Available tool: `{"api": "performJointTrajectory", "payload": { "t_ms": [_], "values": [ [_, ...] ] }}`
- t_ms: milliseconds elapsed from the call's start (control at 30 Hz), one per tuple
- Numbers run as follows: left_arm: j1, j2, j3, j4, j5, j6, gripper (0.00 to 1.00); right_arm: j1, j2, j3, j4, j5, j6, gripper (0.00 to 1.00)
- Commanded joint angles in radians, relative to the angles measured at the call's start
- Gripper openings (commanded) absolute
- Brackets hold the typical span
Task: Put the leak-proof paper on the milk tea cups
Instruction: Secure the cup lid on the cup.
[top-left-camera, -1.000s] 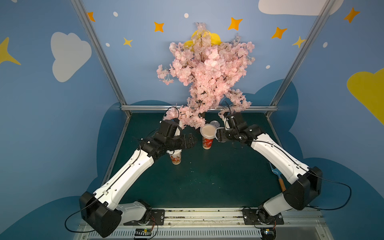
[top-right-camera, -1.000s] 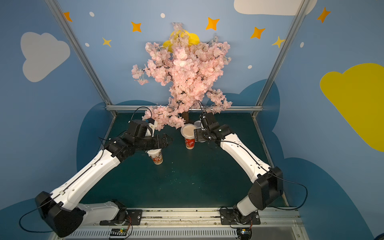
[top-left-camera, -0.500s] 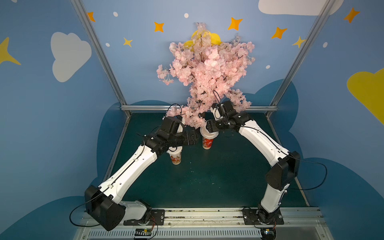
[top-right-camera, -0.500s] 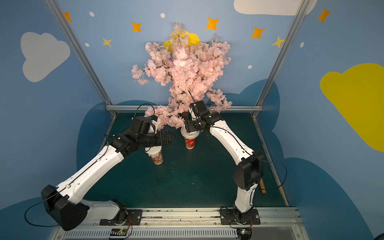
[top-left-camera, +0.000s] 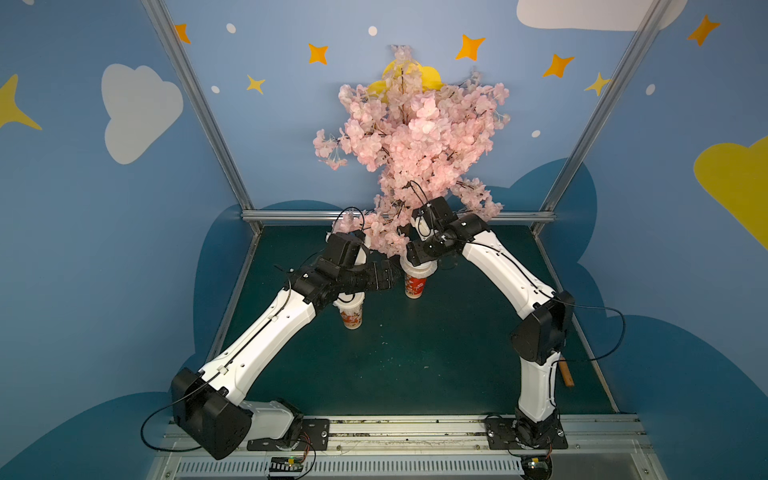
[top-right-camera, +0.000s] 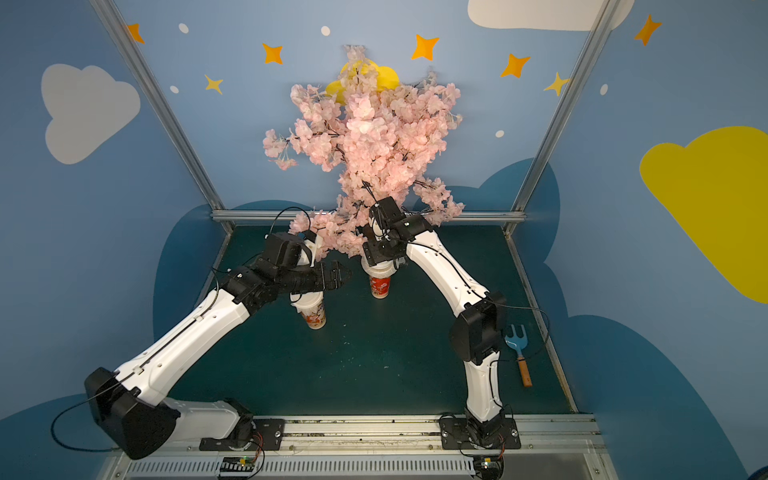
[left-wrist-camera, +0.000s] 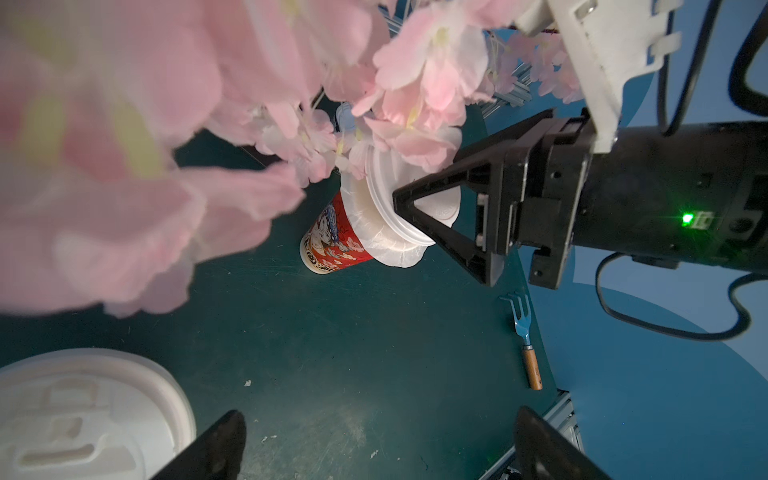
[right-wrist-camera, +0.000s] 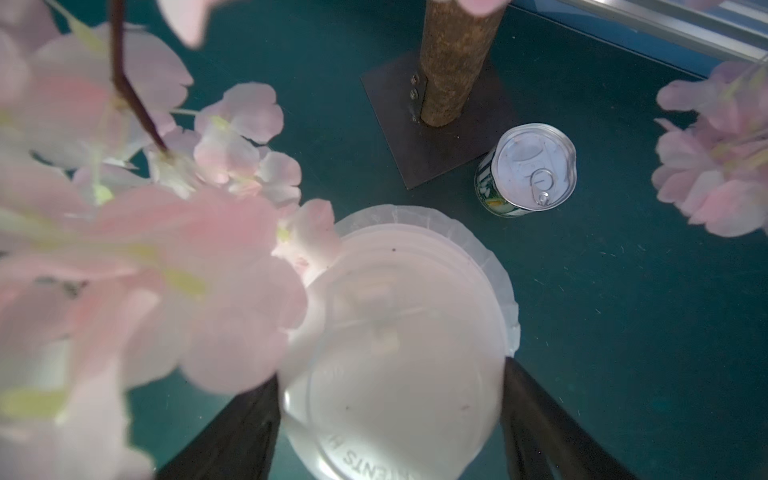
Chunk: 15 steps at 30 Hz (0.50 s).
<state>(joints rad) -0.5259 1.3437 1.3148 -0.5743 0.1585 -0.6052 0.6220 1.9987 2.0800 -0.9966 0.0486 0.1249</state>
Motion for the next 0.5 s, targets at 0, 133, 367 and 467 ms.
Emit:
{"api": "performJointTrajectory", "payload": {
  "t_ms": [0, 133, 367, 467],
  "values": [
    [0.003, 0.005, 0.024, 0.012, 0.007, 0.015, 1.00, 0.005, 0.011, 0.026, -0.036, 0.028, -0.017, 0.79],
    [0.003, 0.004, 0.024, 0.011, 0.007, 0.015, 1.00, 0.005, 0.022, 0.026, -0.040, 0.034, -0.017, 0.79],
    [0.004, 0.005, 0.021, 0.013, 0.010, 0.012, 1.00, 0.005, 0.038, 0.028, -0.038, 0.039, -0.018, 0.80],
    [0.003, 0.004, 0.021, 0.013, 0.010, 0.013, 1.00, 0.005, 0.044, 0.028, -0.034, 0.042, -0.017, 0.80]
  ]
}}
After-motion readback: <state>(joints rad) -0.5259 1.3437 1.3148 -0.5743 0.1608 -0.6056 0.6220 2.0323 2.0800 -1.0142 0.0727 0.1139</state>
